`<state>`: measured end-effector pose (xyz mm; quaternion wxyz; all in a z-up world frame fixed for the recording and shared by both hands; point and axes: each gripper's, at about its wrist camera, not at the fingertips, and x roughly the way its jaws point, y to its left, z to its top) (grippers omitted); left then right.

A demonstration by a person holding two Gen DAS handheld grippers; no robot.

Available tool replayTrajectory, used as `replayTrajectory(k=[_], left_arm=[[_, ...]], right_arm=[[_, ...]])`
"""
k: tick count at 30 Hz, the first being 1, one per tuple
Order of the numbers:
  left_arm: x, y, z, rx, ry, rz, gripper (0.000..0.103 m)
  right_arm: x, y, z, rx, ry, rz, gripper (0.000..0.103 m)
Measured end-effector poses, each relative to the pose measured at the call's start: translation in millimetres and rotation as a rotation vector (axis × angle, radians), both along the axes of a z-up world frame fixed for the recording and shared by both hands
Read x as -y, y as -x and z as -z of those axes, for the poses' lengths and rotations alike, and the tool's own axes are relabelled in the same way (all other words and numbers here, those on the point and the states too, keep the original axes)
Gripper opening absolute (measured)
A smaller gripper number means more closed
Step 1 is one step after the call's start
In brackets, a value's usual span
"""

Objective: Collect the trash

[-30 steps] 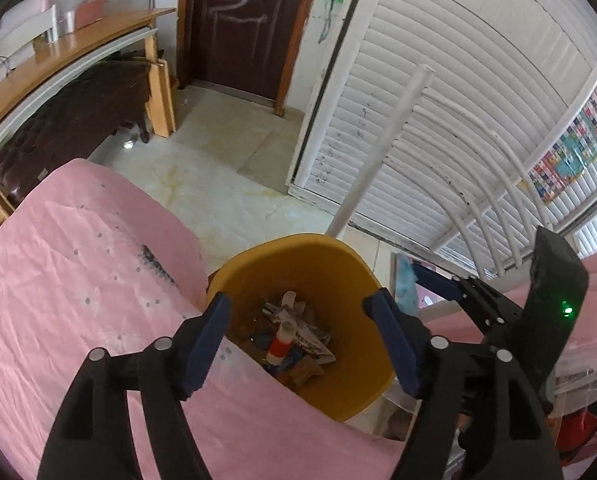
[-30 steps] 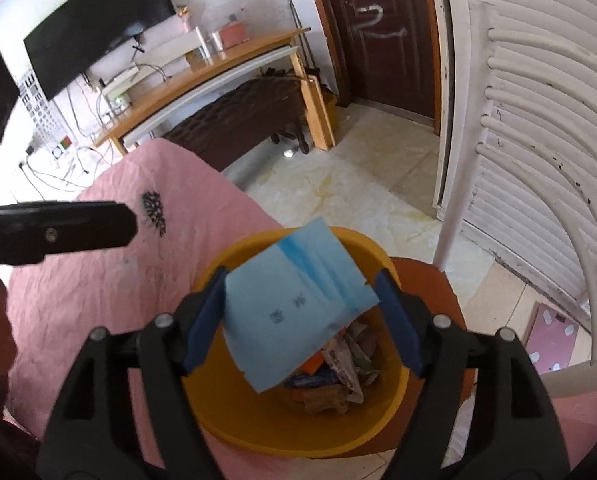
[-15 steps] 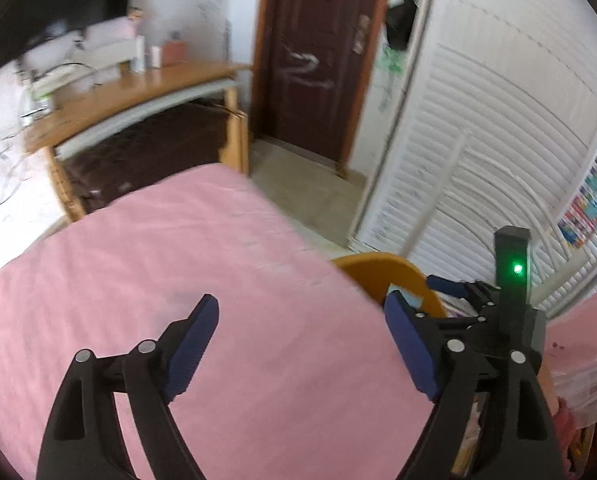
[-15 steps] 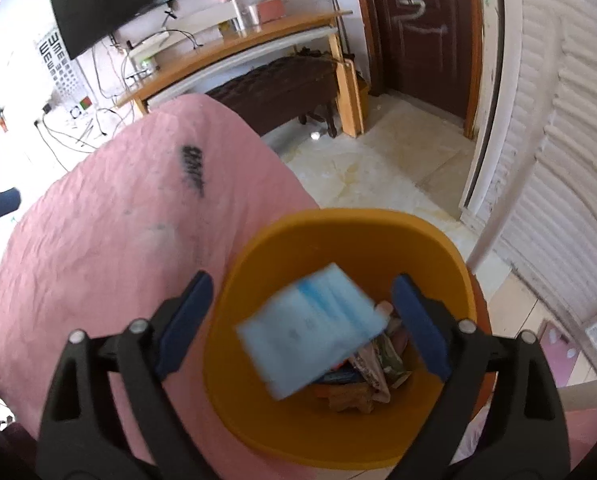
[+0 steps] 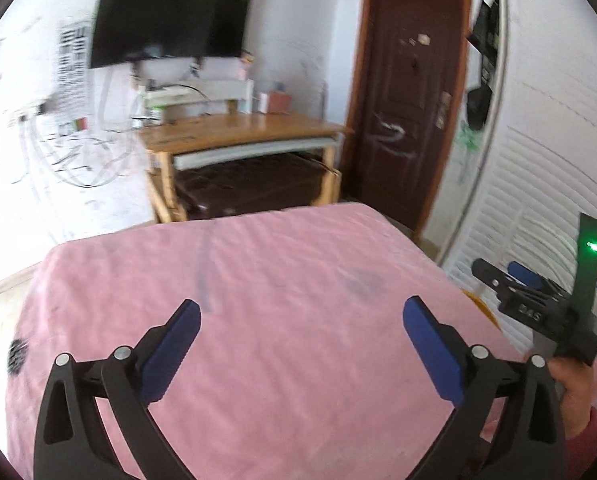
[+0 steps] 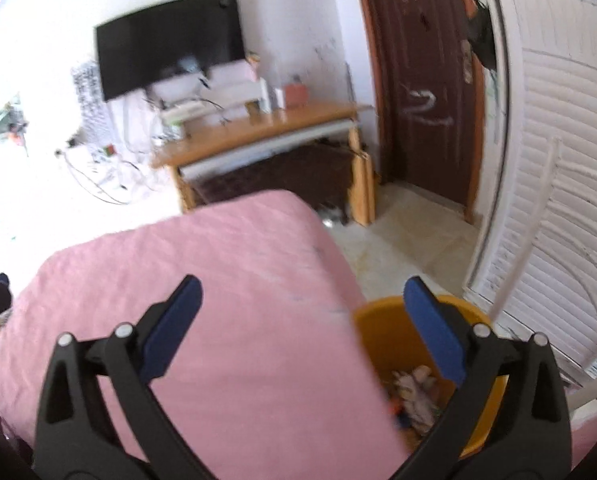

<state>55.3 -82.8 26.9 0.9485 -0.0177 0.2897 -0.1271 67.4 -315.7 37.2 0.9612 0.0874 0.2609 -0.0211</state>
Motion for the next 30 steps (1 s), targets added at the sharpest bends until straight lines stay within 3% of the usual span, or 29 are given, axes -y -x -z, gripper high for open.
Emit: replayTrajectory(k=[10,23,30], left_arm=[[-64.5,38.7,-3.7,0.036,0.017,-0.148,0.096],[-74.7,67.6,-2.5,0.032,0.016,-0.141,0.096],[-77.5,67.2,-2.5,0.03,0.02,-0.147,0.096]], right_arm=[[-84.7,31.9,-11.8,0.073,0.029,-0.133,0.097],[-134.7,80.3,-11.5,0.068,0.085,-0.194,0.097],[-133.8,84.2,-14.8,0.081,0.086,-0.182,0.097]])
